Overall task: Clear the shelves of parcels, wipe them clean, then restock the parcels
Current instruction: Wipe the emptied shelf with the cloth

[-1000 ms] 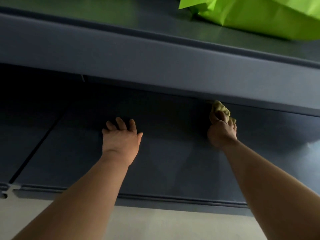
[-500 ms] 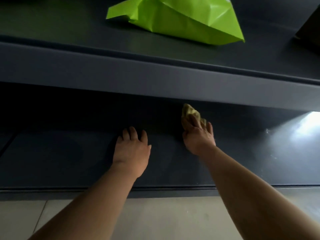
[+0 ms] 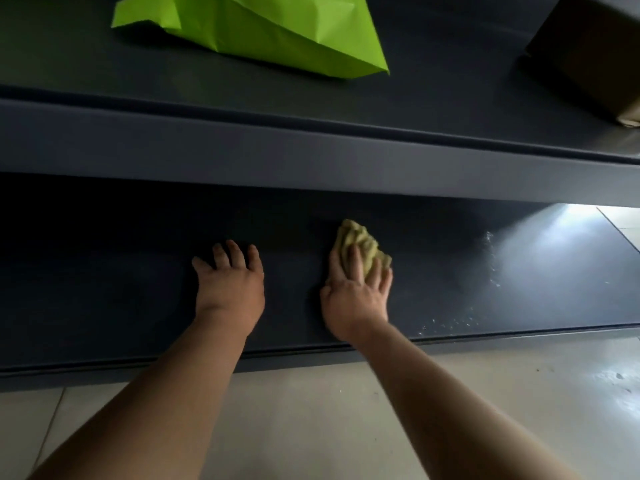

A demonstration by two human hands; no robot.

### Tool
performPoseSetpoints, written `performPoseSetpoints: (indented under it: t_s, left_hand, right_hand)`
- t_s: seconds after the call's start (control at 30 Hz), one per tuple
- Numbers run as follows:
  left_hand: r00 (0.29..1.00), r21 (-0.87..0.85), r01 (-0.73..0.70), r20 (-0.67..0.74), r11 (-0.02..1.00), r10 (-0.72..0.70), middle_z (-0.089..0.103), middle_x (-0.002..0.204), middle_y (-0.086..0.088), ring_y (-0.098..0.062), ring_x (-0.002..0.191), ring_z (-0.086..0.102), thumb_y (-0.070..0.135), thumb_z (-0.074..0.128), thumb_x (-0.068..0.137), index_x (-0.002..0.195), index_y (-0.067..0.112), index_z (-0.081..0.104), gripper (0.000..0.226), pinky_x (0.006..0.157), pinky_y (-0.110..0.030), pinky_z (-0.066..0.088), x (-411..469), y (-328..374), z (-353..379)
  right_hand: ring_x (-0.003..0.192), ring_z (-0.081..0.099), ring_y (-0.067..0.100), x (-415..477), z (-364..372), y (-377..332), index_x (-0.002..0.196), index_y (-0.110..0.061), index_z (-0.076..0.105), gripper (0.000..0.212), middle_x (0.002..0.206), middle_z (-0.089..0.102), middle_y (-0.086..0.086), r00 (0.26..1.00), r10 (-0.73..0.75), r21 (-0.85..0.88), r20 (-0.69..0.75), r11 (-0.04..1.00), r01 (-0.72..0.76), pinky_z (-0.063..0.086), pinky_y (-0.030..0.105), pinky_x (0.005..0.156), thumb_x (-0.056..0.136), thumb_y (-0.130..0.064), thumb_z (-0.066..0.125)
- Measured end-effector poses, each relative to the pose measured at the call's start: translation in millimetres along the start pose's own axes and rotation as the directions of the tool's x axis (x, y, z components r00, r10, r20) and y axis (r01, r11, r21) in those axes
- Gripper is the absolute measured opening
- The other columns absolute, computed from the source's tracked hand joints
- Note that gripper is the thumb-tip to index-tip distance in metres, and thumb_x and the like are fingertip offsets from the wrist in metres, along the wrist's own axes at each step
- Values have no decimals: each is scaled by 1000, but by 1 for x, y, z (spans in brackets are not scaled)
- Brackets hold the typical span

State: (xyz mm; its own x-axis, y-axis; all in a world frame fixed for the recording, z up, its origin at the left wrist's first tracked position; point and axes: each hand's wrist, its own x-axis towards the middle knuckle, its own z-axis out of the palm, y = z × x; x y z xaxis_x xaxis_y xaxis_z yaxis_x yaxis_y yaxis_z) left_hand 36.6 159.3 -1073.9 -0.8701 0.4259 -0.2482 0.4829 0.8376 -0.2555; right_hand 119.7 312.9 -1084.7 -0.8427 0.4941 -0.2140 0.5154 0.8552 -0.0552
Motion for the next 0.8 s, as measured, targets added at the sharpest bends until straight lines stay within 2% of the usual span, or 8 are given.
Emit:
performPoseSetpoints:
  t_s: [0.13, 0.23, 0.33, 0.47, 0.63, 0.8]
  left_hand:
    - [1000, 73, -7, 23, 997, 5, 9, 155, -26, -44, 139, 21, 28, 26, 102, 152, 11, 0, 59, 104, -58, 34, -11, 7, -6]
    - [999, 43, -43, 1, 998, 43, 10, 155, -24, -41, 138, 23, 28, 27, 103, 151, 10, 2, 58, 98, -49, 43, -24, 10, -3]
    - [997, 21, -74, -33, 997, 75, 11, 156, -22, -39, 139, 23, 34, 19, 104, 152, 11, 4, 54, 94, -45, 47, -30, 8, 1]
    - [996, -21, -79, -42, 997, 78, 11, 157, -18, -35, 140, 23, 35, 18, 104, 152, 15, 6, 54, 90, -41, 47, -31, 5, 0]
    - [996, -73, -84, -47, 994, 81, 13, 157, -15, -34, 141, 24, 35, 21, 104, 152, 18, 11, 52, 86, -39, 47, -27, 1, -1]
    - [997, -73, -74, -17, 995, 73, 9, 157, -18, -36, 141, 21, 29, 28, 103, 152, 16, 7, 55, 90, -42, 47, -24, 6, 0]
  right_hand:
    - [148, -7, 35, -12, 4, 24, 152, -41, -6, 60, 162, -10, -3, 991, -120, -39, -53, 992, 118, -18, 56, 113, 98, -52, 17]
    - [149, -6, 32, -15, 1, 67, 151, -45, -4, 60, 162, -10, -4, 998, -10, -35, -63, 999, 8, -17, 56, 113, 97, -54, 20]
    - [149, -5, 31, -22, 0, 104, 151, -45, -5, 59, 162, -12, -3, 989, 147, -25, -28, 989, -148, -15, 56, 115, 97, -56, 16]
    - [147, -6, 38, -24, 1, 98, 153, -37, -4, 59, 162, -11, 3, 970, 242, 45, 8, 969, -242, -14, 56, 115, 99, -49, 16]
    - [145, -12, 45, -42, 8, 46, 153, -32, -9, 61, 161, -15, 8, 997, 66, 23, 44, 997, -67, -13, 53, 116, 100, -48, 17]
    - [143, -22, 44, -64, 12, 0, 152, -32, -14, 61, 160, -21, 4, 988, -141, 21, 70, 990, 140, -22, 49, 109, 101, -50, 13]
